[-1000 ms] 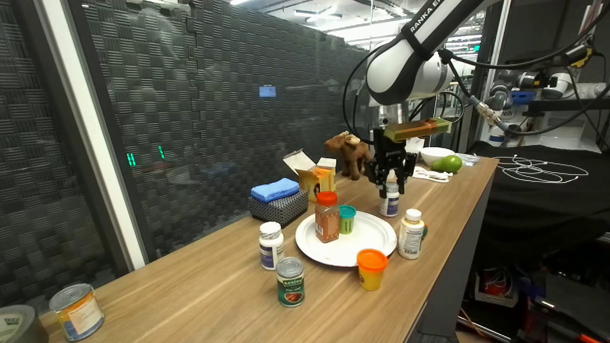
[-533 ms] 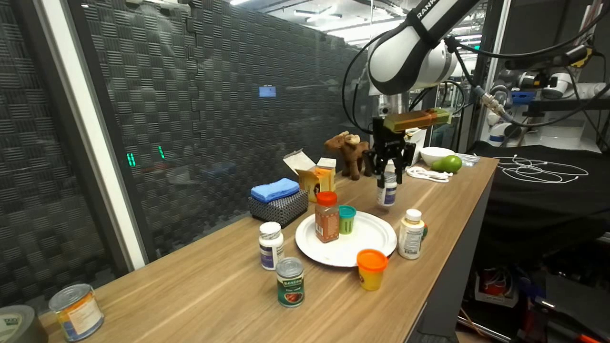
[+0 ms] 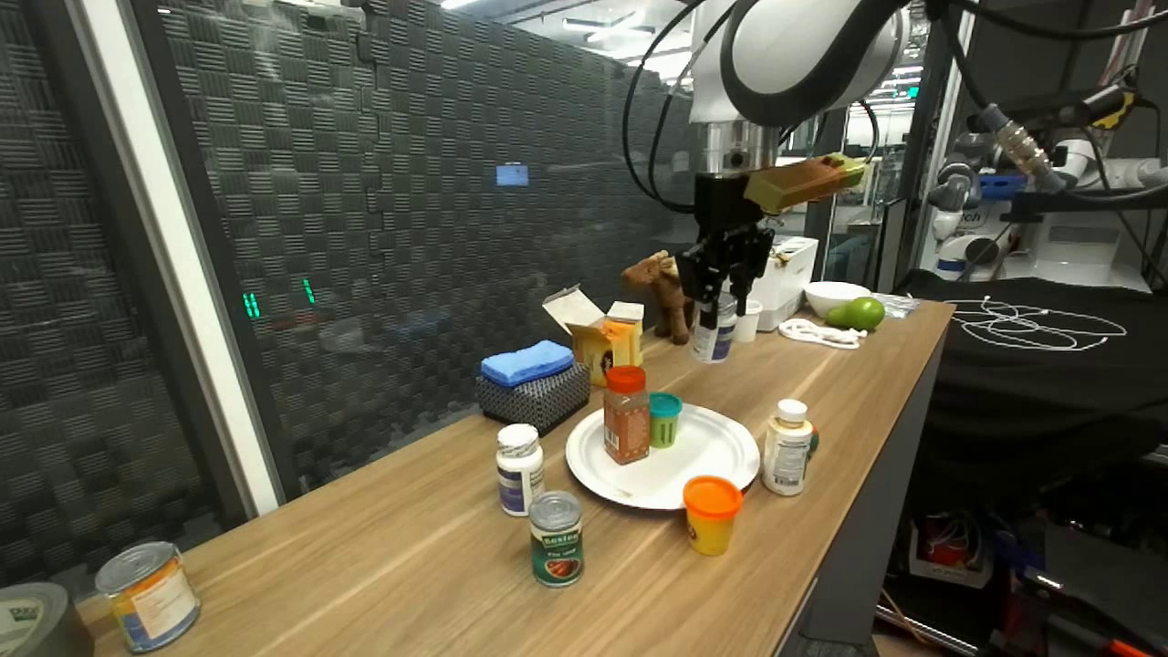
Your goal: Pick up the bottles and small containers from the table and put them on the white plate.
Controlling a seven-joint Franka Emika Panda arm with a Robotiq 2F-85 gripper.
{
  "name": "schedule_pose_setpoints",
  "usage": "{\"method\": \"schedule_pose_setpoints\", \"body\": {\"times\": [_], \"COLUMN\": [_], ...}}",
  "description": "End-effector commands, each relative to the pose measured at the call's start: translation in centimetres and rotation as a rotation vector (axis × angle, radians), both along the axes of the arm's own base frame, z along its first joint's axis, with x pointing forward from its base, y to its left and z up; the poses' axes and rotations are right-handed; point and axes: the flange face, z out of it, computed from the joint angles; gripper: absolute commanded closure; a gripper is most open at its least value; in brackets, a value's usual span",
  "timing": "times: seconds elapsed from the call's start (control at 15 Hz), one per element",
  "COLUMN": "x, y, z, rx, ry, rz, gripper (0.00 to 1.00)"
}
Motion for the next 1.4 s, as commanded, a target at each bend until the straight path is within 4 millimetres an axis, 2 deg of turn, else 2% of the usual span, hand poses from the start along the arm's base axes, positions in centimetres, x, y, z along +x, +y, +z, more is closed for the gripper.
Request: {"method": "schedule_pose_setpoints", "body": {"times": [0.0, 0.33, 1.07, 1.33], "x": [-0.8, -1.4, -2.3, -2.5], "y": [3.1, 5.0, 4.1, 4.0], "z": [-0.1, -1.9, -1.7, -2.3], "rx": [0.002, -0.007, -0.055, -0.075], "ry": [-0.035, -0.011, 0.001, 0.028], "rz": [0.151, 0.282, 0.368, 0.397], "gripper": [0.74, 0.74, 0.74, 0.74]}}
